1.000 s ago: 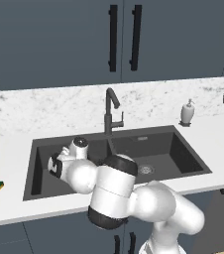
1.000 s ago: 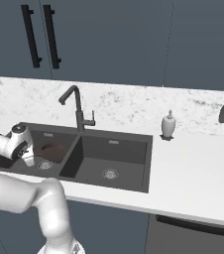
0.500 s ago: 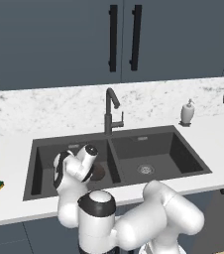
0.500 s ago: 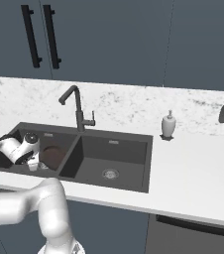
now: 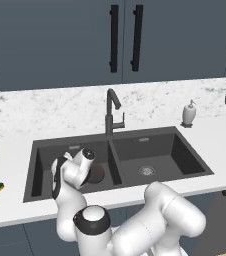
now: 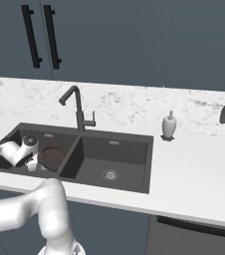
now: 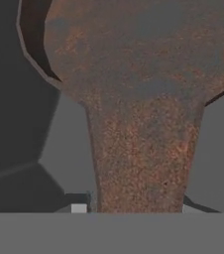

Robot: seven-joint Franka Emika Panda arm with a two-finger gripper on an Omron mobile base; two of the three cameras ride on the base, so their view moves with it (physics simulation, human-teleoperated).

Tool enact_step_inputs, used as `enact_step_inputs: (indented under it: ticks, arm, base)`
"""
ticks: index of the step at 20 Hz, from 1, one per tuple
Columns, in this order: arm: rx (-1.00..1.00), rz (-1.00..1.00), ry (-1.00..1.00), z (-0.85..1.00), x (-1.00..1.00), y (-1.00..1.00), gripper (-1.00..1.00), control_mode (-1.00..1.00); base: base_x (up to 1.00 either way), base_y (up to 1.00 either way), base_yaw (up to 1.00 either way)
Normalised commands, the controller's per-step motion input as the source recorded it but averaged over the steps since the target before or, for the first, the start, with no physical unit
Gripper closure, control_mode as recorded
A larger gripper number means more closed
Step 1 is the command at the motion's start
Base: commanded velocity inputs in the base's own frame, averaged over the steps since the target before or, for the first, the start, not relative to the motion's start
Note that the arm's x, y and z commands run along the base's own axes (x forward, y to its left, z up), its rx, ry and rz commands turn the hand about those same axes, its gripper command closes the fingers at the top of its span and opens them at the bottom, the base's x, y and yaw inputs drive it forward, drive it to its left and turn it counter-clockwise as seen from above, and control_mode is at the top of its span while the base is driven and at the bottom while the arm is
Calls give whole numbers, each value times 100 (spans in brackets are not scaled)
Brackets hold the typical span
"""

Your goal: Pick the pan and sponge and place them into the sink. Then turn on the water.

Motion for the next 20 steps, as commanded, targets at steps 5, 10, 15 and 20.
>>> enact_step_inputs:
  ticks: [5,10,15,20]
  arm:
    - [0,0,-4,1,0,0,-100,-100]
    - [0,4,-8,13,0,0,-100,-100]
    - [0,6,-14,47,-1,0,-100,-100]
    - [0,5,-8,56,-6,0,-100,-100]
  base:
    - [0,0,0]
    - [0,0,0]
    - [0,0,0]
    - [0,0,0]
